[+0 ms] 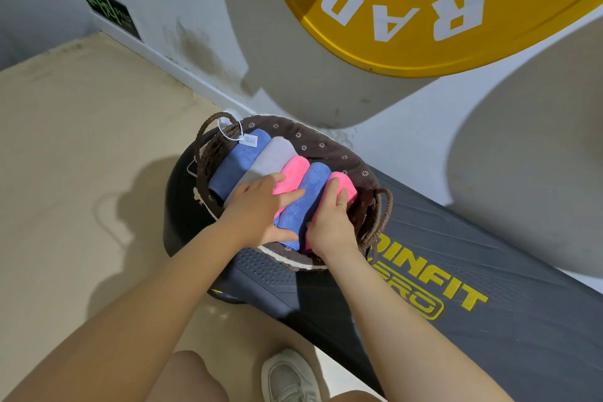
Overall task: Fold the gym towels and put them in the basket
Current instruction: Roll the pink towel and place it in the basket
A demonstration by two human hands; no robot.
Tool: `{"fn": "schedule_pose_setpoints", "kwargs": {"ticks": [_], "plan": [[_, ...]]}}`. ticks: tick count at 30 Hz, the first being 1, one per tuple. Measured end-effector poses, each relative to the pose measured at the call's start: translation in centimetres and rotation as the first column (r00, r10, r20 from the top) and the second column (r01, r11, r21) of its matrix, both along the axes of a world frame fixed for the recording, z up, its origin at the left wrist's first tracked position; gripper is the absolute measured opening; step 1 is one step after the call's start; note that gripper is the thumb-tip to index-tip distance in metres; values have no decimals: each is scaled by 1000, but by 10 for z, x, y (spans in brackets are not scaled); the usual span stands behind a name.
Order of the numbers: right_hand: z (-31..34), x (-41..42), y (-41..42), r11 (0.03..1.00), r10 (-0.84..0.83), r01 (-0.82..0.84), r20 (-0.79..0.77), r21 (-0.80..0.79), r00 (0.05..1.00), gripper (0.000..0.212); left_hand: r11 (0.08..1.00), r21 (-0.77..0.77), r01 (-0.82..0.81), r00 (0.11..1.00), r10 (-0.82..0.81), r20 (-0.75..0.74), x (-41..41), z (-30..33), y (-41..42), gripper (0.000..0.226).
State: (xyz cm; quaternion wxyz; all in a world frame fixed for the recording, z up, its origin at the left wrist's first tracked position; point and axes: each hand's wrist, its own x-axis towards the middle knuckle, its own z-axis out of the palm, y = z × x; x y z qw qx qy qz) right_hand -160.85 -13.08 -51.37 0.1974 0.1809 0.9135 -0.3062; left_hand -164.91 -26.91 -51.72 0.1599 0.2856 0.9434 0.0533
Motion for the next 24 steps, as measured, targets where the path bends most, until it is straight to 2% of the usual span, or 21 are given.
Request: {"fn": "schedule_pose_setpoints", "kwargs": {"ticks": [3,4,7,8,11,14,19,21,24], "plan": [[5,1,3,999,42,-41,21,-17,999,87,1000,9,12,1000,-12,-2,-1,2,-1,79],[4,4,3,998,65,-65,11,12,998,85,1000,15,4,1000,-4,-1,-1,2,-2,81],[-2,10,2,963,167,-145,-82,227,983,84,998,33,-51,997,53,-51,-2,3,-5,102],[-6,9,0,959,192,-165,-97,231,977,85,998,17,-65,995,67,-78,-3,1,-5,104],[-16,0,-9,977,173,-166,-42,132,984,89,993,-44,-108,994,108,-20,-8,-5,-4,114],[-21,-10,-15,991,119,-119,8,68,993,93,993,-90,-72,995,78,66,-16,-9,-1,123],[-26,-21,-22,999,25,-30,119,42,993,85,990,-138,-40,996,50,69,-29,-10,6,120],[-17,-23,-20,998,37,-45,174,41,984,82,988,-151,-23,997,35,73,-32,-7,8,116],[14,-16,-7,996,72,-57,267,-63,961,78,983,-180,-38,991,60,118,-30,3,6,120]]}}
